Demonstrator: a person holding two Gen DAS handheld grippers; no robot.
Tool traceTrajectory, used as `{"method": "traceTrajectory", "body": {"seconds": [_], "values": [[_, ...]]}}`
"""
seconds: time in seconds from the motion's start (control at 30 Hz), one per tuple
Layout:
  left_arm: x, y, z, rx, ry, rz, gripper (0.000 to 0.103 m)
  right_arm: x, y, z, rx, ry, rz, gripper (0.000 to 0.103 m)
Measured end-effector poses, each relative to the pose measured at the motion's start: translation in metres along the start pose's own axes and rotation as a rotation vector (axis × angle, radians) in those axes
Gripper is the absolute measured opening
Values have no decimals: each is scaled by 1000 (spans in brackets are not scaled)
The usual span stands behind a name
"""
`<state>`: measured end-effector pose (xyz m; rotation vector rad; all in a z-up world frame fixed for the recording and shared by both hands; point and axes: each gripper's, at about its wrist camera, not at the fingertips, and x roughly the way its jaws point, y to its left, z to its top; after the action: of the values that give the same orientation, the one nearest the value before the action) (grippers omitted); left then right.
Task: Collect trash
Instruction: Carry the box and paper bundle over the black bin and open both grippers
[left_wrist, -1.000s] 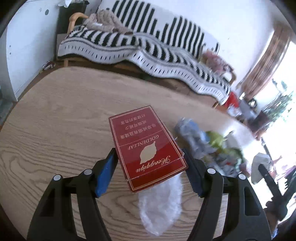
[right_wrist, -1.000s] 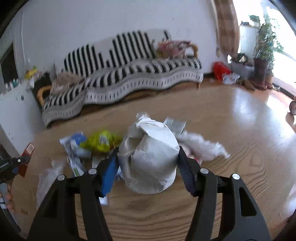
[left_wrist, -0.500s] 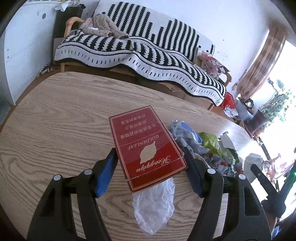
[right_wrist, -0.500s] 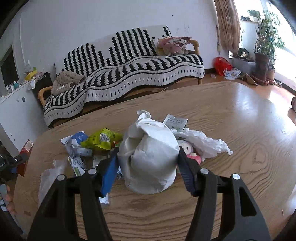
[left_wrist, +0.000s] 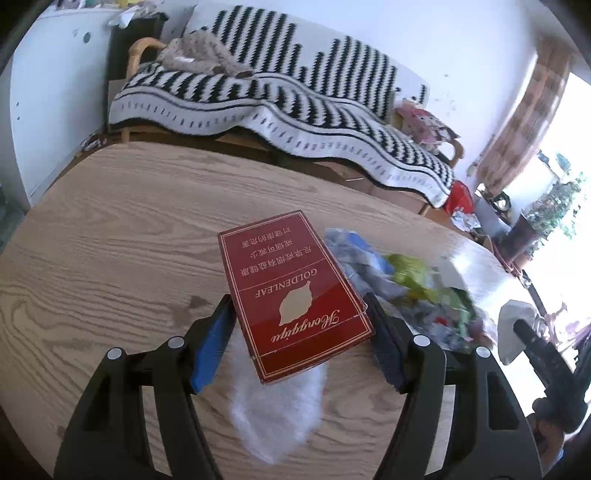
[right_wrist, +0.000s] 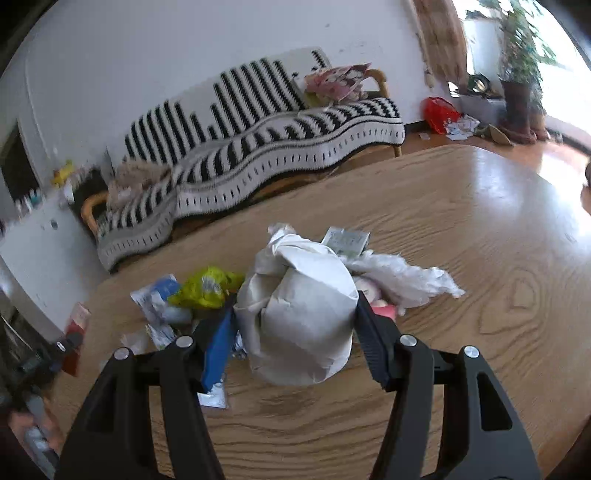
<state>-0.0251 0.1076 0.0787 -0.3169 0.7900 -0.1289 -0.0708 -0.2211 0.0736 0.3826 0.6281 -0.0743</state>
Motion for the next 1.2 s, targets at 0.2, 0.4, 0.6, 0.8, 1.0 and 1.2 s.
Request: {"method": "traceTrajectory", "body": {"seconds": [0.2, 0.4, 0.6, 0.8, 1.0, 1.2], "values": [[-40, -115, -46, 164, 46, -195, 68, -91, -59, 5, 82, -86, -4, 60], [-57, -238, -133, 378, 197, -381, 68, -189, -151, -16, 114, -136, -166, 60], [-17, -310, -251, 539, 490, -460, 68, -202, -242, -78, 286, 45, -229, 60], [41, -301, -320, 579, 628, -320, 66, -158, -293, -153, 424, 266, -236, 60], [38, -307, -323, 645, 590, -319, 66, -137, -297, -165, 432, 316, -224, 60], [36, -313, -325, 646, 595, -325, 66, -124, -296, -159, 443, 334, -218, 60]]}}
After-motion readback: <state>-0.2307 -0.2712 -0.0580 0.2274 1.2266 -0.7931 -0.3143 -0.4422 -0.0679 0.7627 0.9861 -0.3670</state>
